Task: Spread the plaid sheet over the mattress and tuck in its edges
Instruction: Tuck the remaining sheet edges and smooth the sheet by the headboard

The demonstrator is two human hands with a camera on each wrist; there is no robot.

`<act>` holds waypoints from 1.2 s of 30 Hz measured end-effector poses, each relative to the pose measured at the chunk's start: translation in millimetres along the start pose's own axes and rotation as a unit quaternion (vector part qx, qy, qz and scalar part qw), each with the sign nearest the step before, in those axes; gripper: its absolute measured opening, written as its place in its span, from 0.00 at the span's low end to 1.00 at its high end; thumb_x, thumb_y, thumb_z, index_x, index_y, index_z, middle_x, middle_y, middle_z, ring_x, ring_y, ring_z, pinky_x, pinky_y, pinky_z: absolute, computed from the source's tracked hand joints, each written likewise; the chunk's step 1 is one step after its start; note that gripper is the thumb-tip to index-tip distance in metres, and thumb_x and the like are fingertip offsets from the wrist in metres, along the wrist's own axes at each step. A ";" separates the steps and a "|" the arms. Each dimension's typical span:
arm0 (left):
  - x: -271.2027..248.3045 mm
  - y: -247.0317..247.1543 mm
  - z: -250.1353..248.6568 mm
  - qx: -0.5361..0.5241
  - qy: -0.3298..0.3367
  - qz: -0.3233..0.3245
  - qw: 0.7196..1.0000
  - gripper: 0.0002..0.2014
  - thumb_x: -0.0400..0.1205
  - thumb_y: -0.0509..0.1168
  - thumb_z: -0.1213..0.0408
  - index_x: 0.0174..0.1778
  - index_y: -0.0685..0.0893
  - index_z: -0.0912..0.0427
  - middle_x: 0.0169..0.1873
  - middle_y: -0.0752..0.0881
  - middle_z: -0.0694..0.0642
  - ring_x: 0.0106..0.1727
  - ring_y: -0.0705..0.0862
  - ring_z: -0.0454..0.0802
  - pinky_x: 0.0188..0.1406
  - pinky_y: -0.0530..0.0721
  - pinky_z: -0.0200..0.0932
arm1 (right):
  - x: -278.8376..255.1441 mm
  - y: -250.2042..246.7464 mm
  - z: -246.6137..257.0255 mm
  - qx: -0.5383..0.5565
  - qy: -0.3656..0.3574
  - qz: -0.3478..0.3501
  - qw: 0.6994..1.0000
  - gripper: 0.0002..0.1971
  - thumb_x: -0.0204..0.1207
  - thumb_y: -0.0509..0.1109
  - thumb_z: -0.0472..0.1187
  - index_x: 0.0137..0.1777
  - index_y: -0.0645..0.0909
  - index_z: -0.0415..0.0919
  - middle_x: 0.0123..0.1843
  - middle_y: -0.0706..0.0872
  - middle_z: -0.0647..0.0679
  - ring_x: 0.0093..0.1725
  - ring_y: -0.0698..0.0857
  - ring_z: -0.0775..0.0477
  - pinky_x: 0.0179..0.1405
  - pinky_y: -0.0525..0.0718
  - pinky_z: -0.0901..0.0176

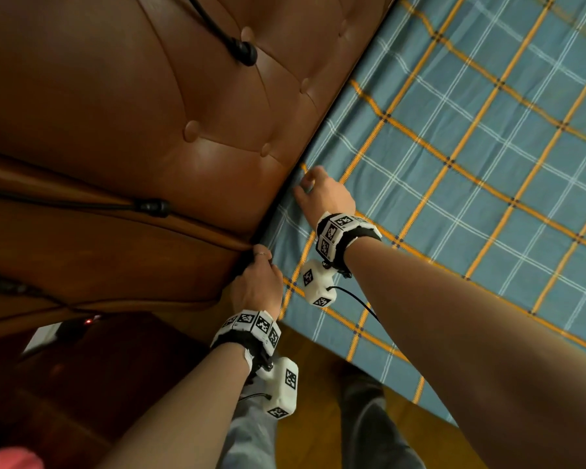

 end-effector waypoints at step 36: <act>-19.2 44.5 77.5 -0.362 -0.187 -0.039 0.912 0.17 0.87 0.53 0.58 0.54 0.81 0.68 0.47 0.86 0.68 0.49 0.86 0.67 0.45 0.82 0.53 | -41.2 28.5 10.4 0.018 -0.071 0.108 0.991 0.26 0.80 0.66 0.50 0.78 0.68 0.57 0.50 0.87 0.54 0.48 0.87 0.51 0.45 0.90 0.51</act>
Point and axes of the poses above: each hand's wrist, its own x-axis towards the middle knuckle, its own y-axis out of the palm, z = x × y, the point moved 6 cm from there along x, towards the middle knuckle
